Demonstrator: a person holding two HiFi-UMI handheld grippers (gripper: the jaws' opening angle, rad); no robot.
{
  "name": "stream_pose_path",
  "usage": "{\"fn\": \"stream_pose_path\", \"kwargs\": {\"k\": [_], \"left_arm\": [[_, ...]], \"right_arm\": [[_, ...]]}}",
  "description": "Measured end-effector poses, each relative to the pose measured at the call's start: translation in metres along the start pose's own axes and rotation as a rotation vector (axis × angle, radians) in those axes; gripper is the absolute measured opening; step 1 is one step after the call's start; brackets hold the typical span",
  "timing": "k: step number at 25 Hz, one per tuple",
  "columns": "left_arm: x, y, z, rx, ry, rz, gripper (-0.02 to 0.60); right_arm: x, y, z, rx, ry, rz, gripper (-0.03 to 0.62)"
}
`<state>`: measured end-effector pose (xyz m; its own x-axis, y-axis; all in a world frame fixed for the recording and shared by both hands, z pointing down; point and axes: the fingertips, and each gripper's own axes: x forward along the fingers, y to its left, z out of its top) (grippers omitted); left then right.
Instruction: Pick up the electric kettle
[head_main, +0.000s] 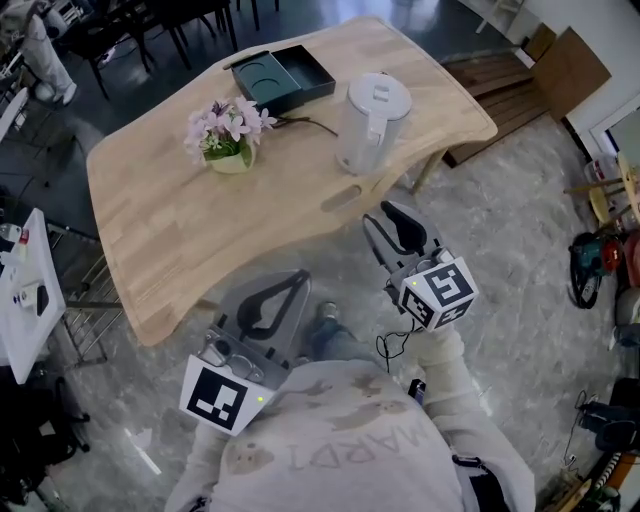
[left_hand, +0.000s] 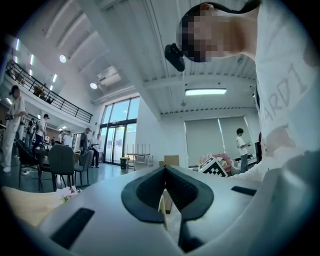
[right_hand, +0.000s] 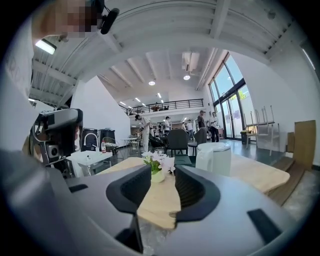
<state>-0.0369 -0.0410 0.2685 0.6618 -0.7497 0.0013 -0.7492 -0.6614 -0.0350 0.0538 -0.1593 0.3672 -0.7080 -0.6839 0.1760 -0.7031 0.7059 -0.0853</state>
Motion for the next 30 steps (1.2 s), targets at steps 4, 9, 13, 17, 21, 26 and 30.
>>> {"fn": "stream_pose_path", "kwargs": {"k": [4,9,13,17,21,26,30], "left_arm": [[0.012,0.008,-0.001,0.006,0.007,0.013,0.012],[0.023,0.018,-0.003,0.008,0.020,0.031,0.012],[0.031,0.027,-0.006,0.003,0.028,0.050,0.012],[0.041,0.037,-0.011,-0.002,0.043,0.062,0.012],[0.052,0.047,-0.017,-0.005,0.061,0.070,0.012],[0.064,0.057,-0.024,-0.022,0.074,0.082,0.012],[0.074,0.065,-0.029,-0.024,0.087,0.087,0.012]], "right_arm": [[0.021,-0.024,-0.010,0.008,0.033,0.005,0.137],[0.044,-0.050,-0.022,0.004,0.081,0.010,0.152],[0.061,-0.068,-0.032,0.006,0.117,0.014,0.161],[0.077,-0.085,-0.041,0.017,0.145,0.023,0.172],[0.093,-0.097,-0.047,0.010,0.167,0.039,0.173],[0.108,-0.108,-0.053,0.005,0.191,0.071,0.173],[0.120,-0.113,-0.059,-0.016,0.207,0.124,0.173]]}}
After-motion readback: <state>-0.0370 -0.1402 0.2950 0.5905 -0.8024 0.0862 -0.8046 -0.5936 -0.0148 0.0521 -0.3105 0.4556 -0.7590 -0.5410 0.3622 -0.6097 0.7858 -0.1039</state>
